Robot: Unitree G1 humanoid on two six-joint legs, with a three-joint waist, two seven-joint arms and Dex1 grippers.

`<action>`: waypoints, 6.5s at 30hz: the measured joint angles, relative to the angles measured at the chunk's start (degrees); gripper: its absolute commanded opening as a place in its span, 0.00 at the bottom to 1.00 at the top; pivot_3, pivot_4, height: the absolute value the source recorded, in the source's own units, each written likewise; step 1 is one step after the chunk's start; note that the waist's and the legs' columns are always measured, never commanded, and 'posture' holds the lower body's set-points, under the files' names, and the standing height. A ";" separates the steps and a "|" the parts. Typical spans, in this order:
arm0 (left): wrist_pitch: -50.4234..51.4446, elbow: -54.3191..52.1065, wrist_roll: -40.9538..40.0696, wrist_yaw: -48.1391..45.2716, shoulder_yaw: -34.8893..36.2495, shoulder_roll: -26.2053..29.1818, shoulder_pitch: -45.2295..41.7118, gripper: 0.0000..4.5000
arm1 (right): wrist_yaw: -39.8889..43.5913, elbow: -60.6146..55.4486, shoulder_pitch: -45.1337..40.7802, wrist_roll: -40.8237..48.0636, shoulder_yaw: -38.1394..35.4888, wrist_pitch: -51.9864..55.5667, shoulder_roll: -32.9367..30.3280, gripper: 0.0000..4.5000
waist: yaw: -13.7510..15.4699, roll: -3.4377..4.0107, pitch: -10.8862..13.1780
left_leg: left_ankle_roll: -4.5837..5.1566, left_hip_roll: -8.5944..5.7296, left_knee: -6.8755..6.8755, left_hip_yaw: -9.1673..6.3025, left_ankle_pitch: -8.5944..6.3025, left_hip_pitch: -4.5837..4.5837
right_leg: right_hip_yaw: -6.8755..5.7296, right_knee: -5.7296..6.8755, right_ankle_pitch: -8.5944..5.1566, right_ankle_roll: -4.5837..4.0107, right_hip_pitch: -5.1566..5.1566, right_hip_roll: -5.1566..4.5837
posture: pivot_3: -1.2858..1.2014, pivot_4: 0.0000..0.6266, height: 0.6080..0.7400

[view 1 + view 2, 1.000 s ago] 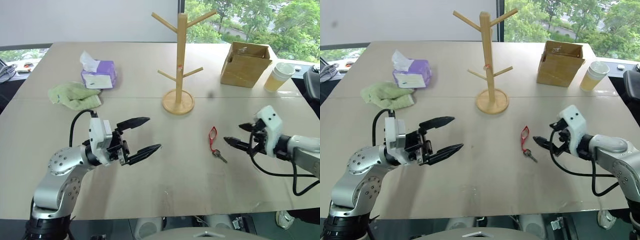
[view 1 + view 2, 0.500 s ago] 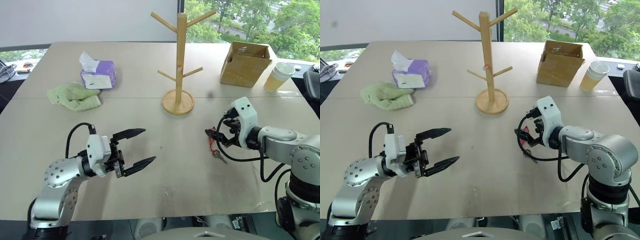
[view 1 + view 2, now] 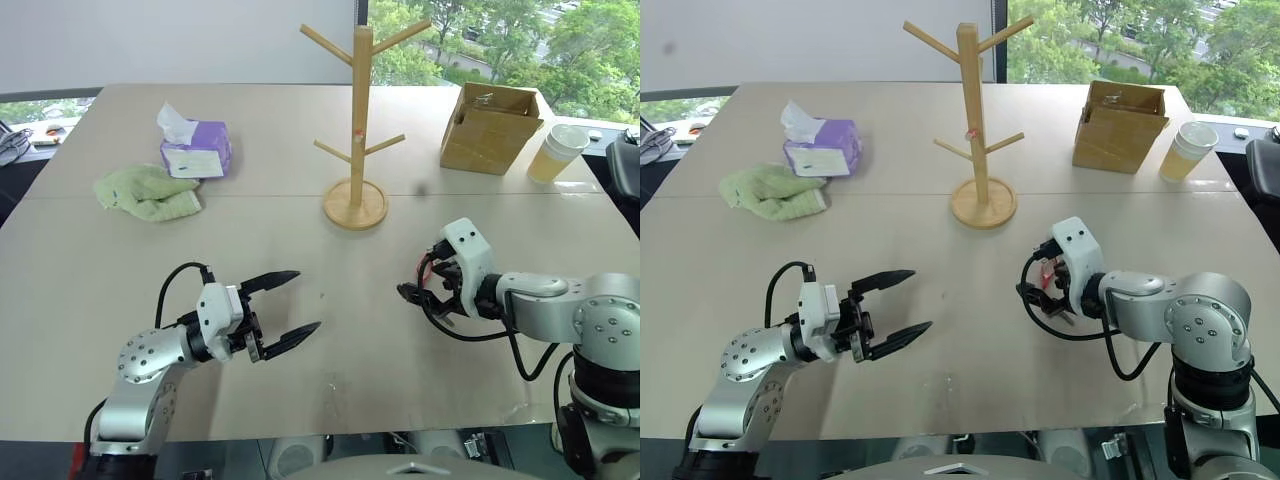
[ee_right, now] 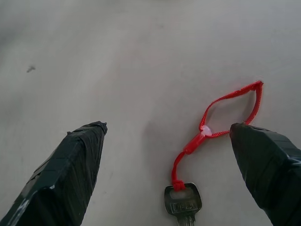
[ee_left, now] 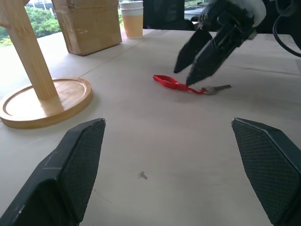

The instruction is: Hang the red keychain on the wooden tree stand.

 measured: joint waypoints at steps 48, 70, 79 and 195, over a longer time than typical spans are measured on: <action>2.27 -0.17 -1.01 2.32 -0.02 3.22 -0.45 1.00 | -9.40 2.59 -2.15 -4.94 9.12 0.00 5.09 0.01 | -1.37 0.02 0.00 | 0.00 0.05 -0.21 0.01 0.00 -0.01 | -0.01 -0.14 -0.02 0.00 -0.07 -0.01 | 0.52 0.24 1.00; 25.44 -12.09 -14.02 23.67 4.81 3.43 -17.10 1.00 | 34.34 -4.34 -10.26 -33.34 13.93 -39.81 -17.36 0.01 | -1.20 0.20 0.17 | -0.08 -0.01 0.02 -0.31 0.05 -0.73 | -0.24 -0.11 0.00 0.06 -0.55 0.03 | 0.52 0.24 1.00; 34.70 -15.12 -18.57 30.63 6.57 4.99 -22.75 1.00 | 37.73 4.95 -17.72 -46.46 20.49 -48.66 -10.01 0.01 | -1.19 0.20 0.17 | -0.33 -0.05 0.02 -0.18 0.20 -0.70 | -0.18 -0.12 0.01 0.04 -0.55 0.02 | 0.52 0.24 1.00; 23.17 2.70 3.13 46.43 3.85 -11.41 -23.15 1.00 | 36.92 31.51 3.16 -58.99 -5.02 -70.78 7.91 1.00 | -0.98 0.18 0.13 | -0.37 -0.19 0.09 -0.07 0.23 -0.48 | -0.12 0.02 0.03 0.02 -0.38 0.07 | 0.52 0.24 1.00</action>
